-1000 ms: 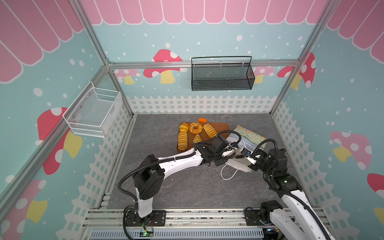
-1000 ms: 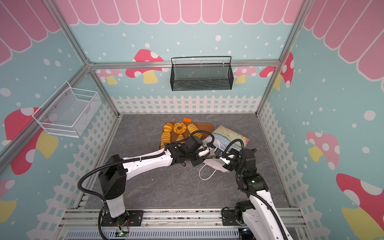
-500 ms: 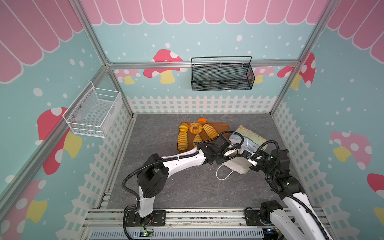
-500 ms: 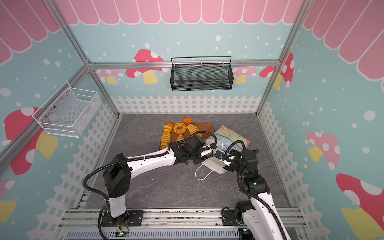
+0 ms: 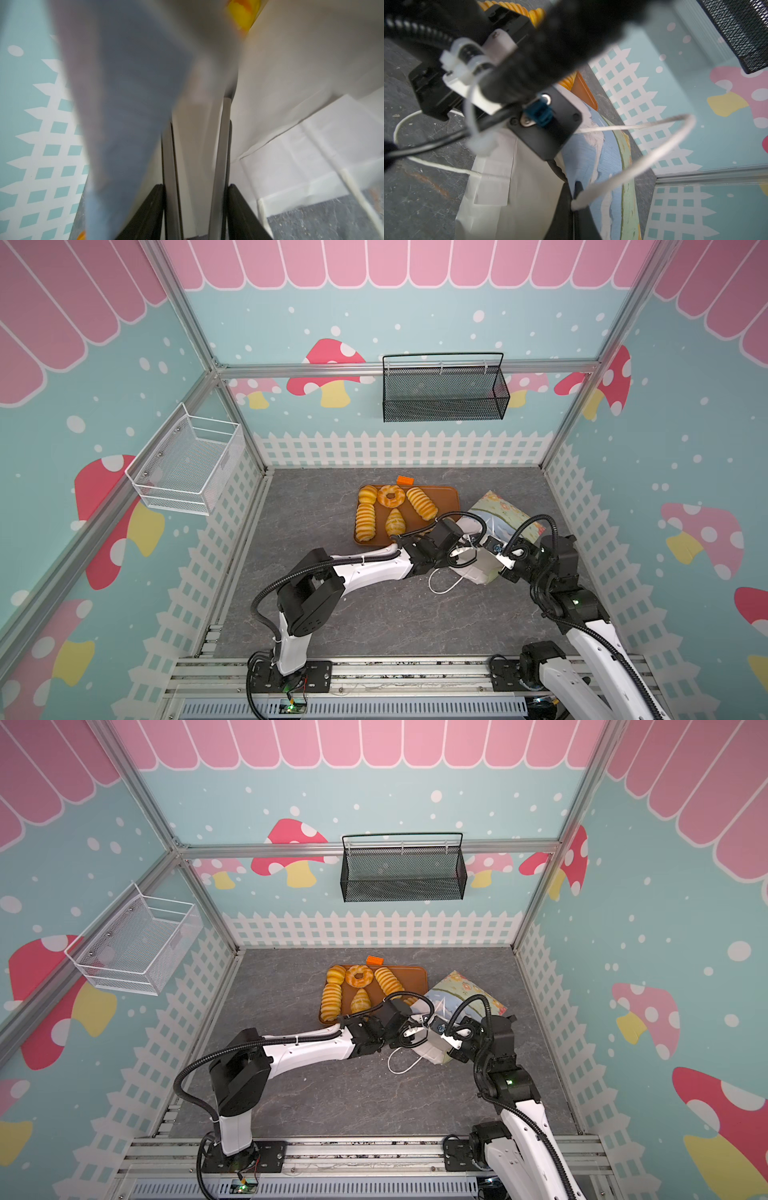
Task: Take the fake bread out of the paper bag
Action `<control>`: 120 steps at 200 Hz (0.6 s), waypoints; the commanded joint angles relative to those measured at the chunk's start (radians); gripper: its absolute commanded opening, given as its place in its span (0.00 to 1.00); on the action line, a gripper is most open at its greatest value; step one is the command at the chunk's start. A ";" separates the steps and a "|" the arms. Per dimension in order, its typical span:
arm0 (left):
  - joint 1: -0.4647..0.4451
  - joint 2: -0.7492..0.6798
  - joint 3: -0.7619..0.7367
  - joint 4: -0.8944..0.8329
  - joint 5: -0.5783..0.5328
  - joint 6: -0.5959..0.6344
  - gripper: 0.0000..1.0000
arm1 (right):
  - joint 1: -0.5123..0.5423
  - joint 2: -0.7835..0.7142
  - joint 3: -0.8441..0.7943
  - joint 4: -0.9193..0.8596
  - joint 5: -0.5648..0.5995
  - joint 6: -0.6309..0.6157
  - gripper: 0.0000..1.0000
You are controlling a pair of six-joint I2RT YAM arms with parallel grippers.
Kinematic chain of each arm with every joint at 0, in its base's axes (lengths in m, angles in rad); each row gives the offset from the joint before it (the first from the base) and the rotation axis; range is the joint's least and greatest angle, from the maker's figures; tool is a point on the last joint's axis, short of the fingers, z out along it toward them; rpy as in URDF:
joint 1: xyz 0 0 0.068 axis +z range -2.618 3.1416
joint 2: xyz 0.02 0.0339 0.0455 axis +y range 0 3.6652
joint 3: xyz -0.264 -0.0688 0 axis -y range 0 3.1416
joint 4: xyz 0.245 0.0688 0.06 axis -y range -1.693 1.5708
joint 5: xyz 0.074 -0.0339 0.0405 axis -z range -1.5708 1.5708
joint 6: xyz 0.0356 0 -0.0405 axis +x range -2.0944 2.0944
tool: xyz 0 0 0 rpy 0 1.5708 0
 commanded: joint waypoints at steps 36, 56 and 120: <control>-0.002 -0.132 -0.182 0.299 -0.056 0.041 0.47 | 0.005 -0.001 0.067 0.036 -0.053 0.042 0.00; -0.009 -0.131 -0.189 0.286 -0.061 0.080 0.47 | 0.005 0.002 0.083 0.033 -0.061 0.058 0.00; -0.048 -0.058 -0.115 0.173 -0.132 0.239 0.47 | 0.005 0.031 0.114 -0.019 -0.142 0.036 0.00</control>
